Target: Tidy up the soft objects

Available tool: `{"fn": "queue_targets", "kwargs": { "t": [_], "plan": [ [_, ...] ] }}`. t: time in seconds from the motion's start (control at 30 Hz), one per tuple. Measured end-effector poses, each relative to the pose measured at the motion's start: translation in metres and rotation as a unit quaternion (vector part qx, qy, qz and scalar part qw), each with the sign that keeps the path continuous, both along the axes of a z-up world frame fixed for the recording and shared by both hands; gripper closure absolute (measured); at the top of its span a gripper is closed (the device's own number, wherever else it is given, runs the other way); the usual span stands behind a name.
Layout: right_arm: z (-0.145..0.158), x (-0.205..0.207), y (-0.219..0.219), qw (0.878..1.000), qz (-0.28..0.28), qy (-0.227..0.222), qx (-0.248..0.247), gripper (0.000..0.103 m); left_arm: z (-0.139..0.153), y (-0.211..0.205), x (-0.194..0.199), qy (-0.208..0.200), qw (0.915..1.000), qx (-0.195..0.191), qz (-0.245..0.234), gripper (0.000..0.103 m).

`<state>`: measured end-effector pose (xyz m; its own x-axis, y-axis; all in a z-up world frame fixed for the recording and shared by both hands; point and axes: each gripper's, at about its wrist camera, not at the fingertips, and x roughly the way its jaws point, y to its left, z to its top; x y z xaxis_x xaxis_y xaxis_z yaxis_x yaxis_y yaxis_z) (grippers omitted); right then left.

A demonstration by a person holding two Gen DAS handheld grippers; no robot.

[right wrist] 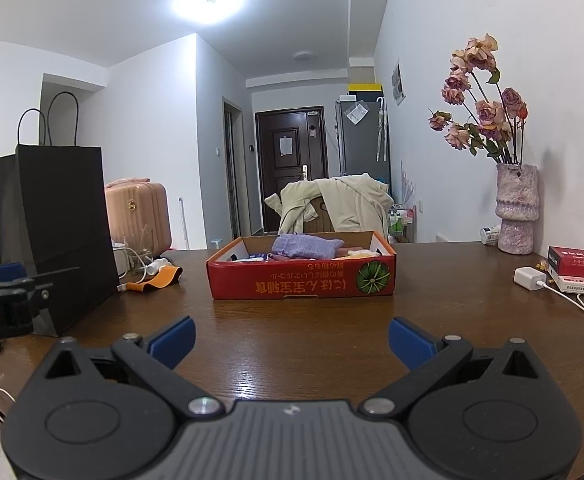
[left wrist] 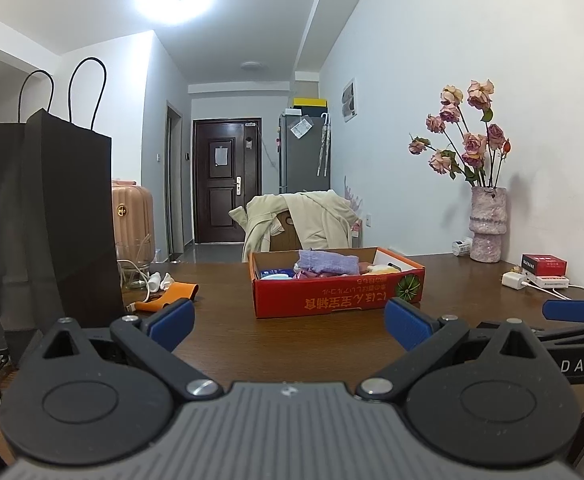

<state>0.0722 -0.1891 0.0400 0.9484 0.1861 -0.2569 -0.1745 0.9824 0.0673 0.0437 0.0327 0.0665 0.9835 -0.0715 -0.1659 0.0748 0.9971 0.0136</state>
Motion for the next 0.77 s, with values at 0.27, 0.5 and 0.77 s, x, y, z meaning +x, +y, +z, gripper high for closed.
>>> {"fn": "queue_targets", "kwargs": {
  "t": [0.27,0.5,0.77],
  "plan": [
    [0.0003,0.0004,-0.0002,1.000,0.001,0.000,-0.002,0.000,0.0002,0.0002,0.0003,0.000,1.0000,0.000,0.000,0.000],
    [0.0008,0.0000,0.0008,1.000,0.004,-0.006,-0.002,0.000,-0.0013,0.0013,-0.0001,-0.002,1.0000,-0.001,-0.001,0.000],
    [0.0003,-0.0006,0.0012,1.000,0.004,-0.007,-0.002,0.000,-0.0007,-0.0014,-0.0026,-0.005,1.0000,0.000,0.002,0.000]
  ]
}}
